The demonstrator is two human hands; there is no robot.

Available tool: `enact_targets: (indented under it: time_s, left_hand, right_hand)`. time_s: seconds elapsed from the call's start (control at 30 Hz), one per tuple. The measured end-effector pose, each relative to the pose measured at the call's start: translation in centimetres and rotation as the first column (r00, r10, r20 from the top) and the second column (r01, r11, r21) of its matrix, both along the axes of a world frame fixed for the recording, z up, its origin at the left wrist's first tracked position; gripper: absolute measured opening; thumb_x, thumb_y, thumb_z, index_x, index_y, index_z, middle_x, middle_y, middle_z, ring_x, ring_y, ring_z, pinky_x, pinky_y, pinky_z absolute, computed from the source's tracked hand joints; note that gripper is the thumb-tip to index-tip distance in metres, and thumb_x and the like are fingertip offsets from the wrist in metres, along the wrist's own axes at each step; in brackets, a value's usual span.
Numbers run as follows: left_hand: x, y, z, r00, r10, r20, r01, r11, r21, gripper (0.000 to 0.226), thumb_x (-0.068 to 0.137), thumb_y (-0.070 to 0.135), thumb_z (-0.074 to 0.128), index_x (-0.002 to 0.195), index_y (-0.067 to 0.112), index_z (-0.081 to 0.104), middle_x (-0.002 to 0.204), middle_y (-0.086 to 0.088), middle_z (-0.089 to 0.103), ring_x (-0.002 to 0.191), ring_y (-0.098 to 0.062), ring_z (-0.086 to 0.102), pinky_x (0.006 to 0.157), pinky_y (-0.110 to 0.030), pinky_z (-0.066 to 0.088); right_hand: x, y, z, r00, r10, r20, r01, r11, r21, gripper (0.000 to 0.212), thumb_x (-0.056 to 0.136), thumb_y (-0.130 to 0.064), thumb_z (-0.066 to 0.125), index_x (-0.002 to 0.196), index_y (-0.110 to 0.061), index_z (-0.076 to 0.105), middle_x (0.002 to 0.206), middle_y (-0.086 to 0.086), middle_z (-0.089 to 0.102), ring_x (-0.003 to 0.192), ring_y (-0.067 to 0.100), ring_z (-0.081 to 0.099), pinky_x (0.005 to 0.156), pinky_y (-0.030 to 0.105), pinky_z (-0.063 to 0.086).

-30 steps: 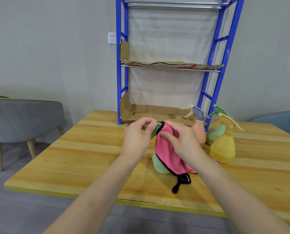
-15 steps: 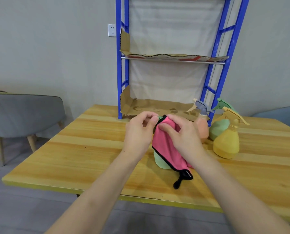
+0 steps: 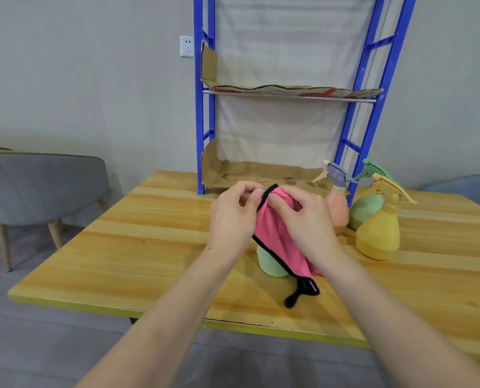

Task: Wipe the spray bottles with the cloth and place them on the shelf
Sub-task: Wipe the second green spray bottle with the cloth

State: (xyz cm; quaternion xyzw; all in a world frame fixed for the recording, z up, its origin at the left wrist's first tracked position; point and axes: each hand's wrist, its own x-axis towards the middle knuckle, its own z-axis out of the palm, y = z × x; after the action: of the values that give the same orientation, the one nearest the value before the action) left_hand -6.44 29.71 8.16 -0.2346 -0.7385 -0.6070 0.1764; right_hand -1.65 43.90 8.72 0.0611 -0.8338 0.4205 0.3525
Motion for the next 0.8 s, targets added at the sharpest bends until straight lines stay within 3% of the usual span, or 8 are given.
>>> enact_targets:
  time_s: [0.1,0.17,0.27,0.4,0.47,0.57,0.67,0.8]
  left_hand:
    - [-0.3,-0.4,-0.1,1.000,-0.005,0.010,0.005,1.000,-0.012,0.013,0.101,0.027,0.061,0.101,0.028,0.074,0.093,0.016,0.076,0.092,-0.007,0.071,0.088,-0.046,0.059]
    - [-0.5,-0.4,-0.1,1.000,-0.007,0.009,0.007,1.000,-0.025,0.014,0.100,0.030,0.061,0.101,0.030,0.075,0.093,0.016,0.076,0.093,-0.008,0.072,0.089,-0.047,0.058]
    - [-0.4,-0.1,0.1,1.000,0.011,-0.012,-0.012,0.998,-0.065,0.014,0.099,0.033,0.060,0.100,0.032,0.074,0.093,0.016,0.076,0.093,-0.007,0.071,0.091,-0.045,0.057]
    - [-0.1,0.3,0.1,1.000,0.031,0.001,-0.031,0.998,-0.055,0.016,0.095,0.040,0.057,0.098,0.035,0.072,0.092,0.018,0.075,0.092,-0.006,0.071,0.092,-0.050,0.056]
    - [-0.1,0.1,0.2,0.999,0.045,0.014,-0.044,0.997,-0.070,0.019,0.093,0.044,0.055,0.097,0.038,0.072,0.091,0.019,0.075,0.093,-0.007,0.070,0.092,-0.052,0.055]
    - [-0.3,-0.1,0.4,1.000,0.028,0.014,-0.026,0.996,-0.080,0.017,0.091,0.048,0.055,0.096,0.042,0.070,0.088,0.019,0.075,0.092,-0.009,0.072,0.094,-0.053,0.054]
    - [-0.3,0.0,0.4,1.000,0.014,0.013,-0.013,0.998,-0.068,0.023,0.089,0.055,0.053,0.097,0.043,0.070,0.089,0.018,0.075,0.092,-0.011,0.072,0.094,-0.054,0.054]
    - [0.0,0.2,0.4,0.999,0.034,0.029,-0.033,0.999,-0.038,0.019,0.091,0.048,0.056,0.094,0.039,0.072,0.087,0.017,0.075,0.089,-0.011,0.072,0.092,-0.052,0.056]
  right_hand:
    - [0.0,0.7,-0.1,1.000,0.002,0.004,-0.002,0.998,0.062,0.024,0.103,-0.027,0.061,0.080,-0.020,0.068,0.072,-0.004,0.066,0.073,0.015,0.060,0.071,0.039,0.048]
    - [0.0,1.8,0.1,0.996,0.052,0.067,-0.057,0.996,0.075,0.020,0.105,-0.022,0.058,0.099,-0.025,0.077,0.087,-0.011,0.075,0.087,0.008,0.067,0.081,0.033,0.052]
    - [0.4,2.7,0.4,0.986,0.122,0.113,-0.128,0.990,0.052,0.031,0.105,-0.018,0.059,0.122,-0.040,0.074,0.112,-0.025,0.075,0.114,-0.002,0.065,0.101,0.031,0.051]
    - [0.4,1.2,0.3,0.998,0.059,0.033,-0.059,0.998,-0.007,0.012,0.099,-0.027,0.068,0.100,-0.031,0.079,0.093,-0.013,0.078,0.093,0.007,0.070,0.086,0.036,0.055]
    - [0.2,0.7,0.2,0.999,0.034,0.000,-0.034,0.999,0.004,0.017,0.100,-0.030,0.066,0.087,-0.024,0.076,0.080,-0.008,0.074,0.080,0.011,0.067,0.079,0.040,0.054]
    - [-0.1,2.0,0.1,0.999,0.026,0.046,-0.031,0.994,0.102,0.023,0.105,-0.030,0.058,0.093,-0.023,0.076,0.081,-0.006,0.074,0.083,0.014,0.067,0.082,0.046,0.053]
    - [0.4,4.1,0.5,0.979,0.139,0.146,-0.163,0.972,0.166,0.032,0.107,-0.017,0.055,0.126,-0.036,0.072,0.113,-0.021,0.075,0.116,0.000,0.065,0.104,0.033,0.050]
    - [0.9,4.8,1.5,0.952,0.229,0.204,-0.268,0.944,0.192,0.047,0.105,-0.008,0.057,0.129,-0.048,0.061,0.122,-0.039,0.066,0.127,-0.013,0.055,0.107,0.012,0.040]
